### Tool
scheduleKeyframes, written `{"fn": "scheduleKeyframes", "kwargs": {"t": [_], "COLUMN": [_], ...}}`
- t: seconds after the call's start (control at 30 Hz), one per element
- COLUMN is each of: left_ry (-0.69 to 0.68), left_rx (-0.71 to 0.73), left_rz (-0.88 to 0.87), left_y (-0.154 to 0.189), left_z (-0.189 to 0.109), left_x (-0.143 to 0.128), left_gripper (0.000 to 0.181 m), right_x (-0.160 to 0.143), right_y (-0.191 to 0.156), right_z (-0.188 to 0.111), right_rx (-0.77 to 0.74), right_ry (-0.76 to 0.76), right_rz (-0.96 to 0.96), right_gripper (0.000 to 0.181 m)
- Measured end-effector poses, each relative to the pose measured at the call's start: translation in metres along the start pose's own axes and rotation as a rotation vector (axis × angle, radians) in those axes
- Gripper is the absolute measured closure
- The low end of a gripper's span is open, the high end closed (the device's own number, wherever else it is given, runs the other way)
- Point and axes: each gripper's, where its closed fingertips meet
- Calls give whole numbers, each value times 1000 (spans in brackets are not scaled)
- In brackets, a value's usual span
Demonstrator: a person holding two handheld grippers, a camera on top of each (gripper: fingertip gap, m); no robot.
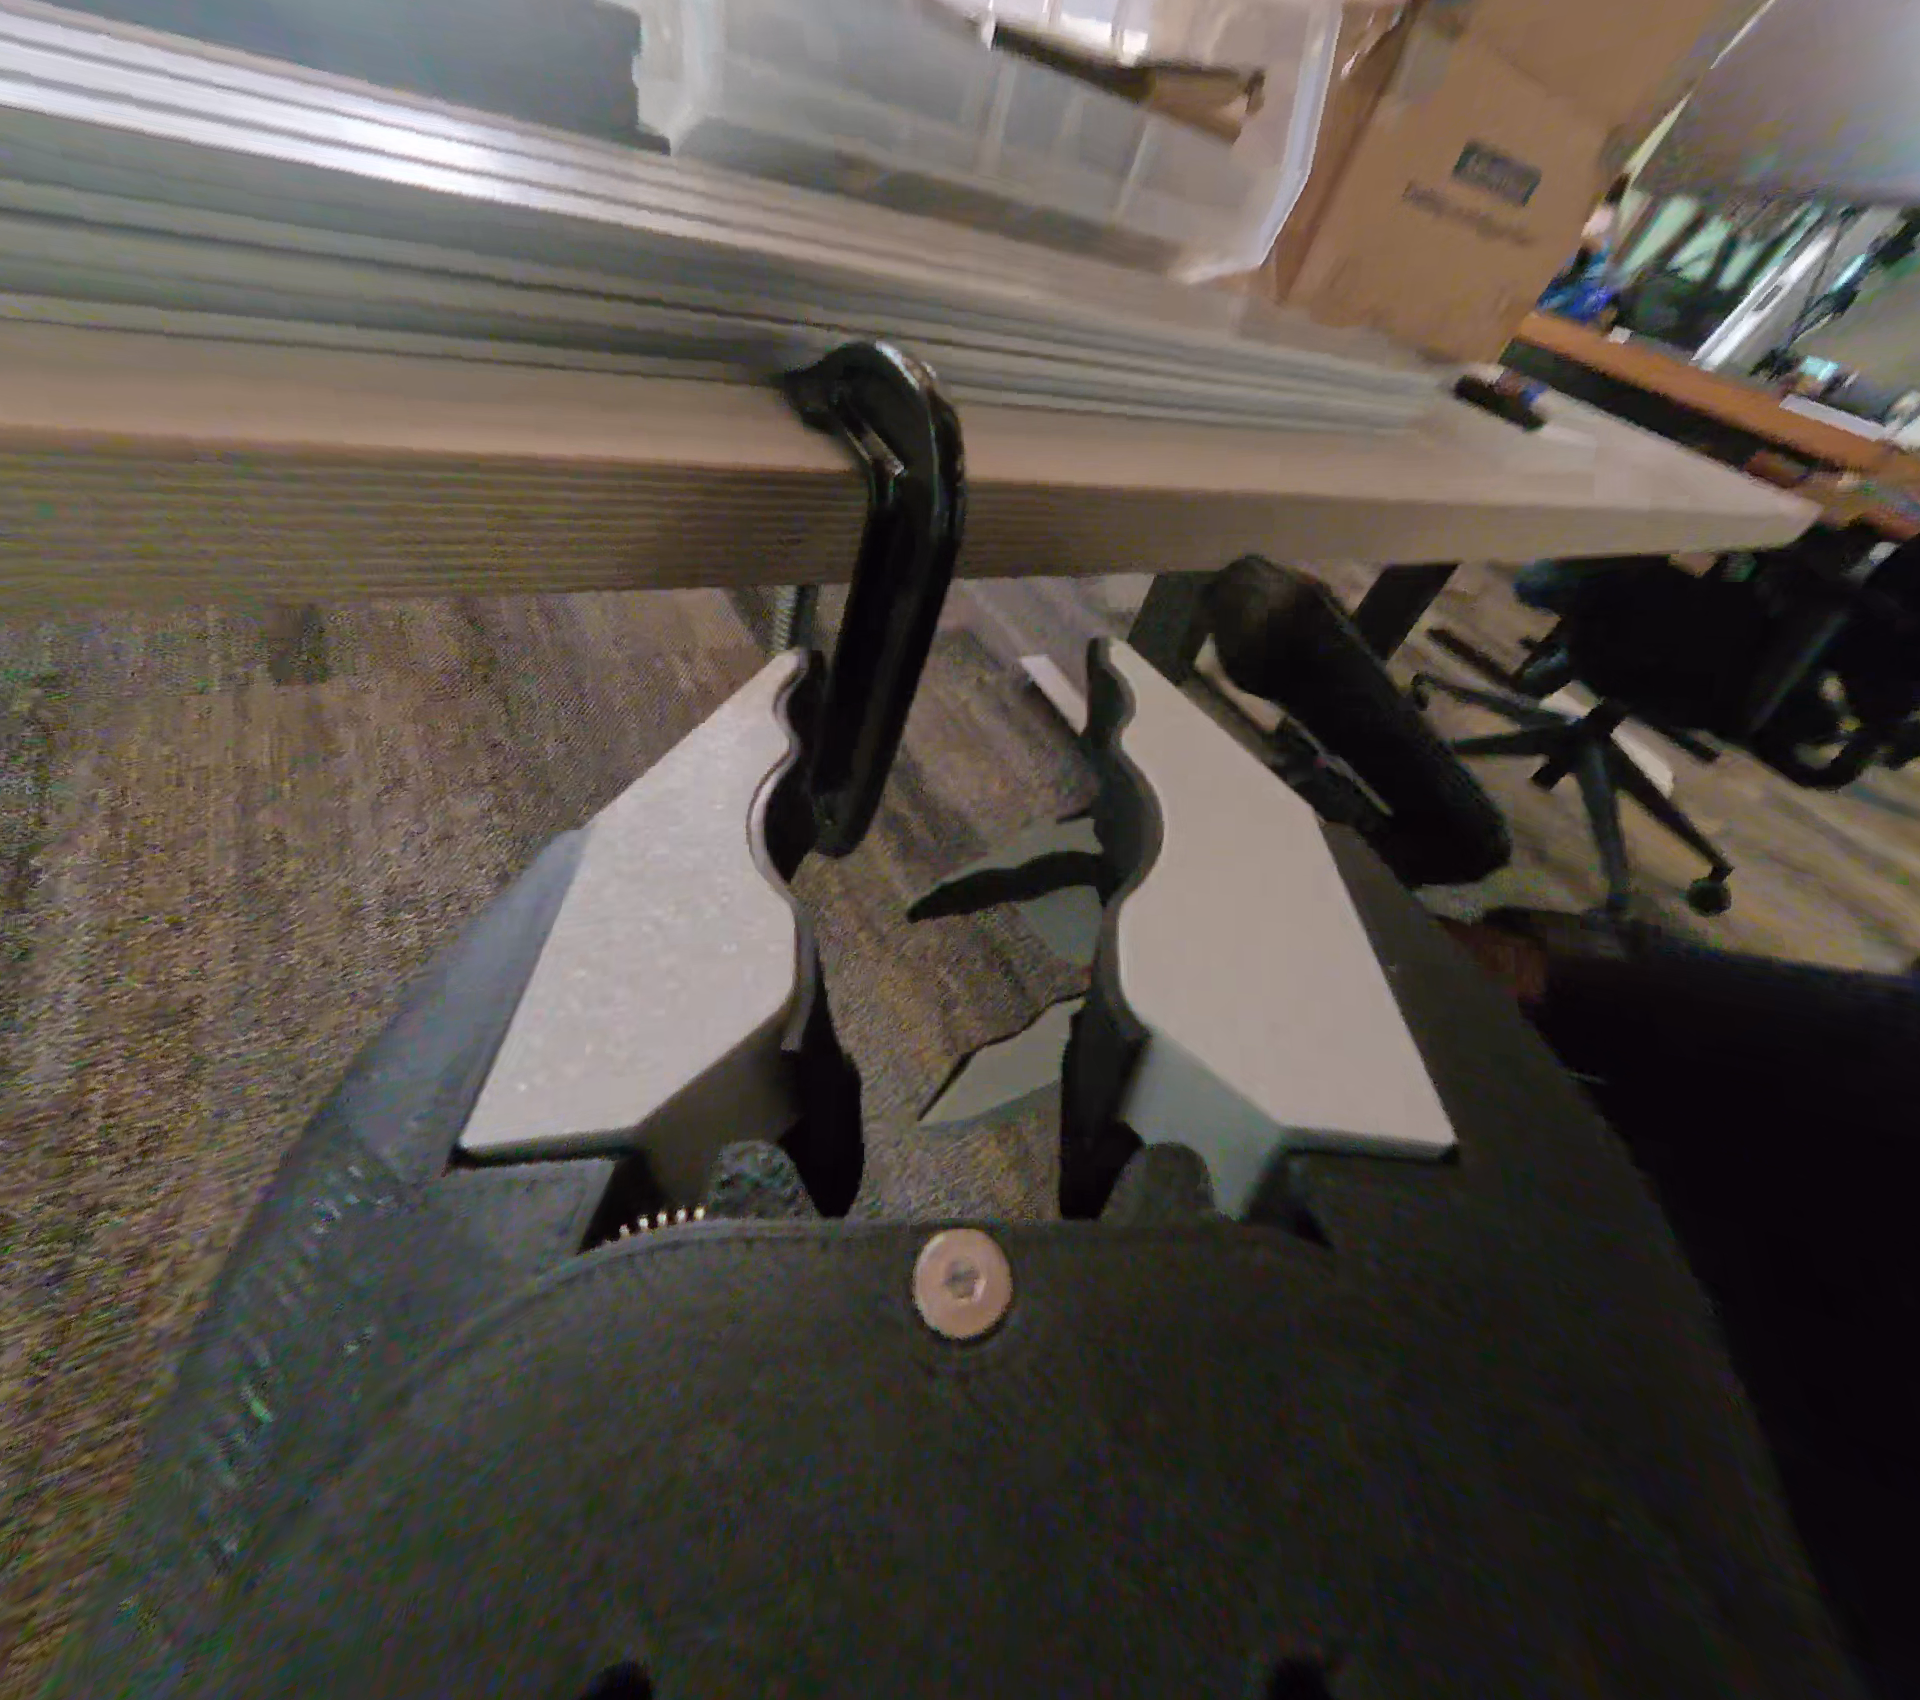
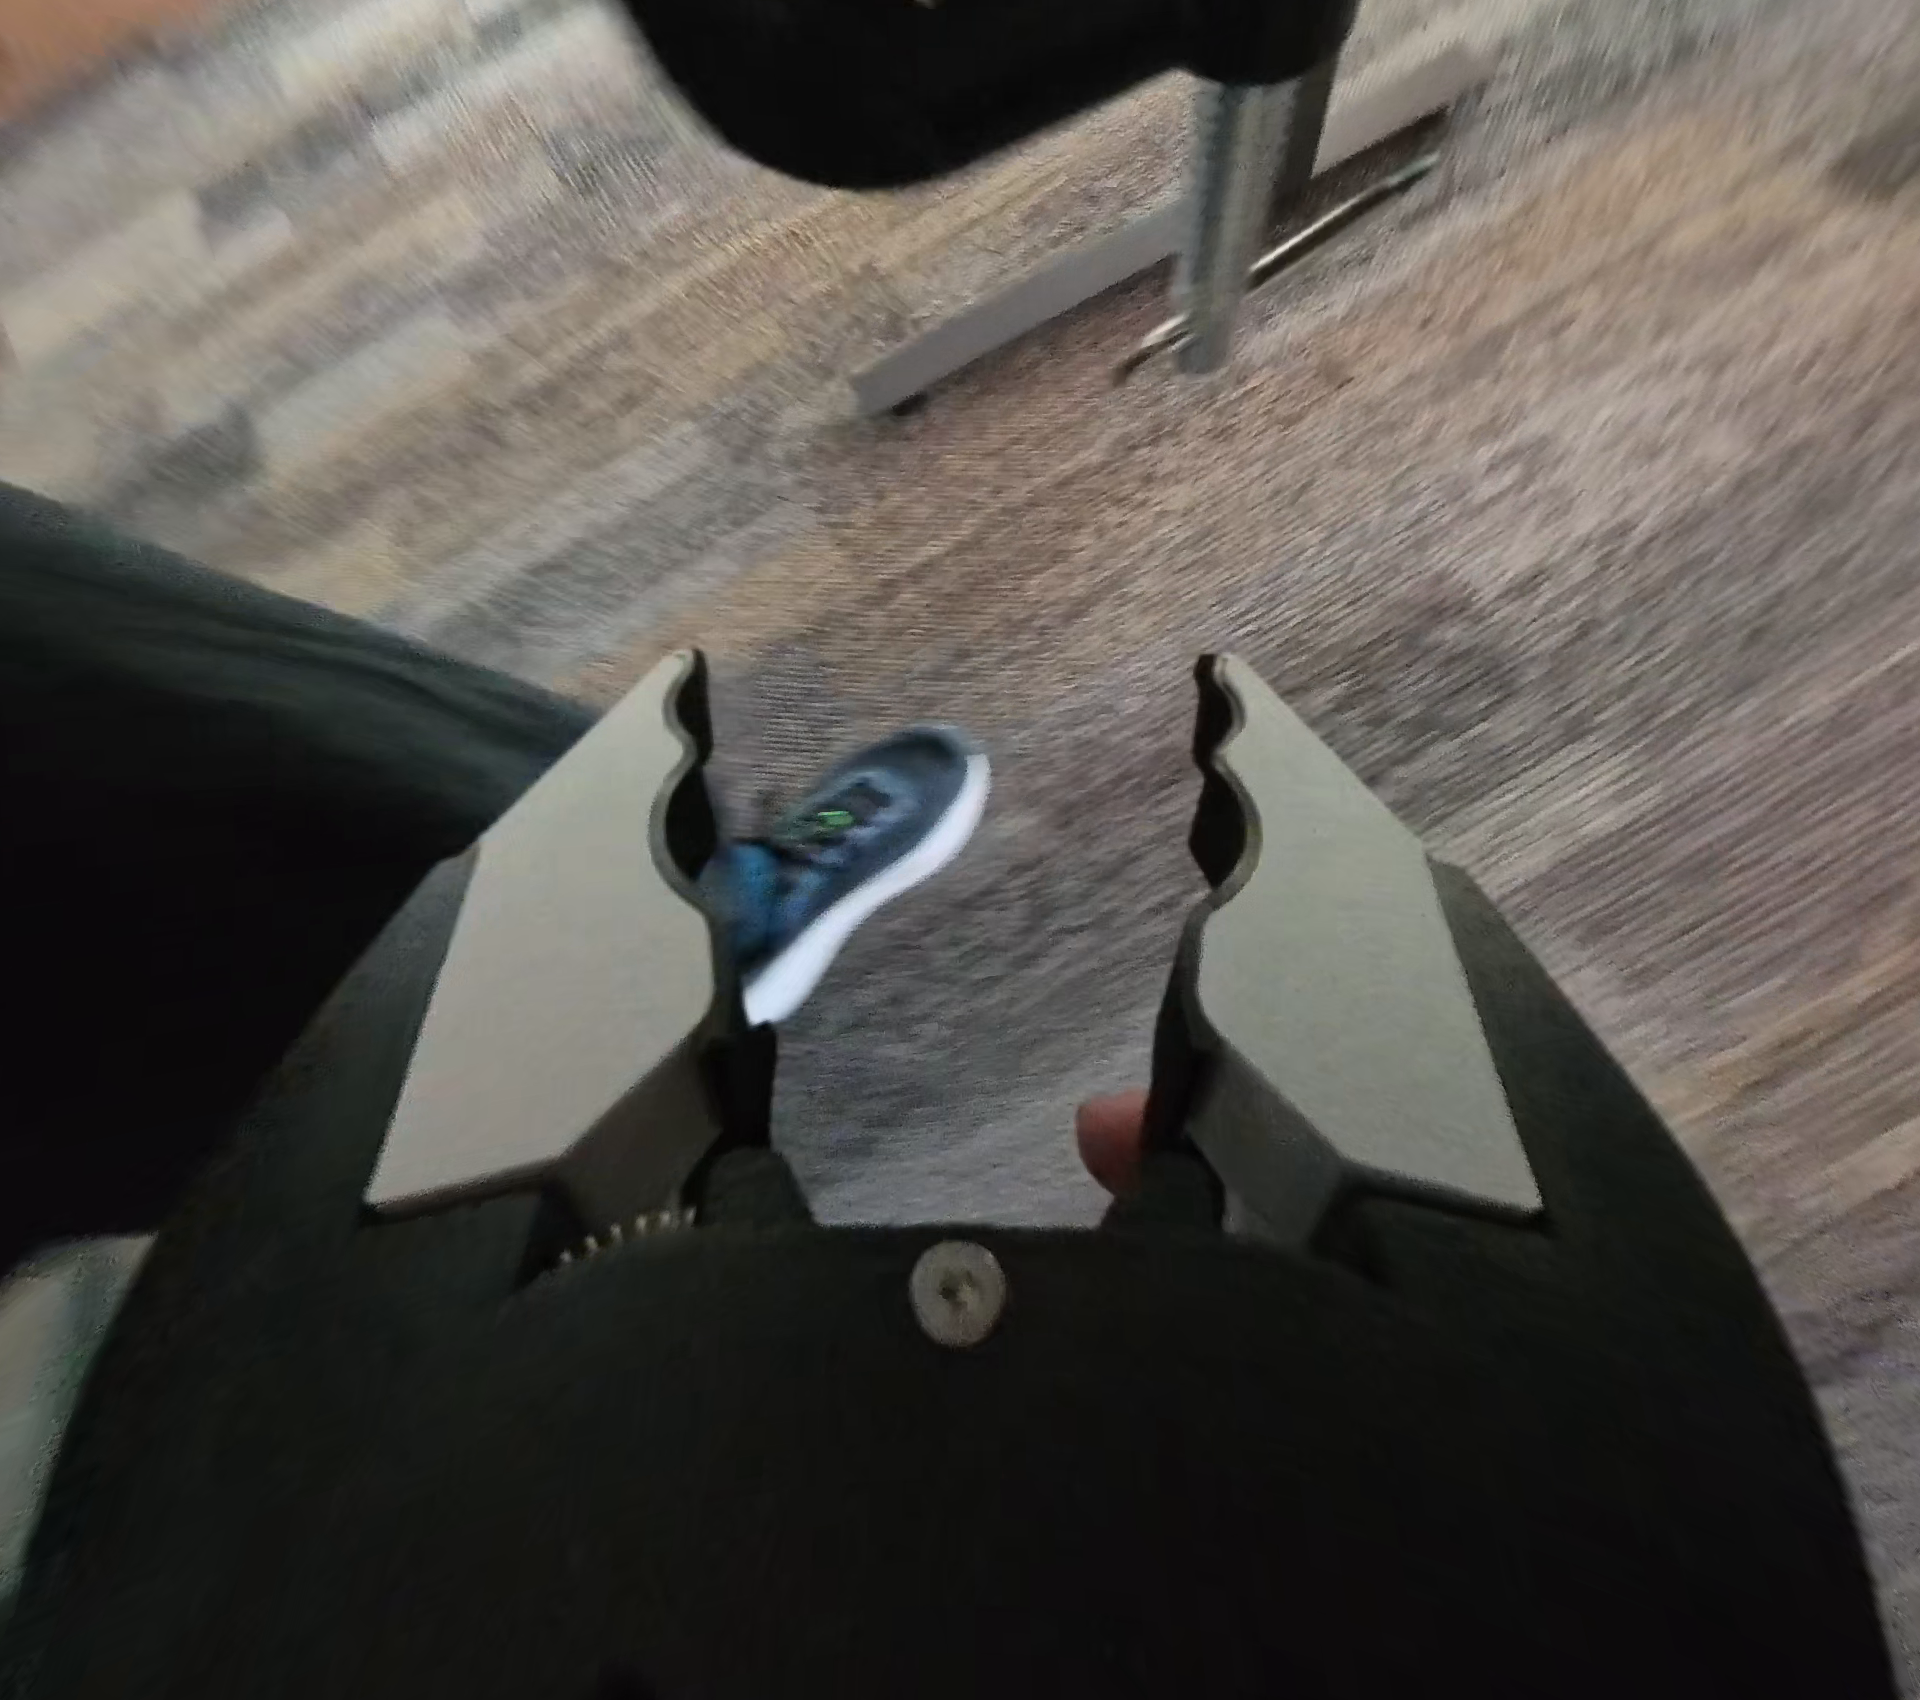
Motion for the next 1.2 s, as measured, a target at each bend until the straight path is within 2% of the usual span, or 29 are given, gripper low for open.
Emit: {"fn": "scheduleKeyframes", "kwargs": {"t": [0.13,0.3,0.4,0.47,0.53,0.67,0.77,0.9,1.07,1.2], "left_ry": [95,136,166,192,240,375,396,402,279,196], "left_rx": [-27,-28,-67,-152,-178,-208,-248,-194,-160,-193], "left_rz": [-75,-315,-508,-666,-780,-934,-1039,-1157,-1262,-1354], "left_y": [16,20,18,19,9,-14,-22,-49,-72,-95], "left_z": [-37,-78,-98,-108,-119,-135,-126,-102,-54,-11], "left_x": [12,-1,-5,-3,0,12,6,-16,-45,-45], "left_gripper": [115,116,118,119,119,120,120,124,126,128], "right_x": [23,40,40,43,54,81,85,75,52,48], "right_y": [-39,-88,-117,-133,-149,-172,-176,-169,-145,-122], "right_z": [-60,-128,-150,-160,-170,-188,-189,-178,-149,-119], "right_rx": [-49,-130,-171,-186,-170,-163,-169,-162,-180,-185], "right_ry": [104,238,278,302,325,347,350,394,391,325], "right_rz": [186,356,389,409,420,324,277,284,316,336], "right_gripper": [86,94,94,94,95,95,95,100,105,106]}}
Point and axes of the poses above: each gripper's, where its closed fingertips meet, z out along the fingers, x out of its top, y = z × x across the jaws, and after that the axes turned 12 degrees about -z, right-handed
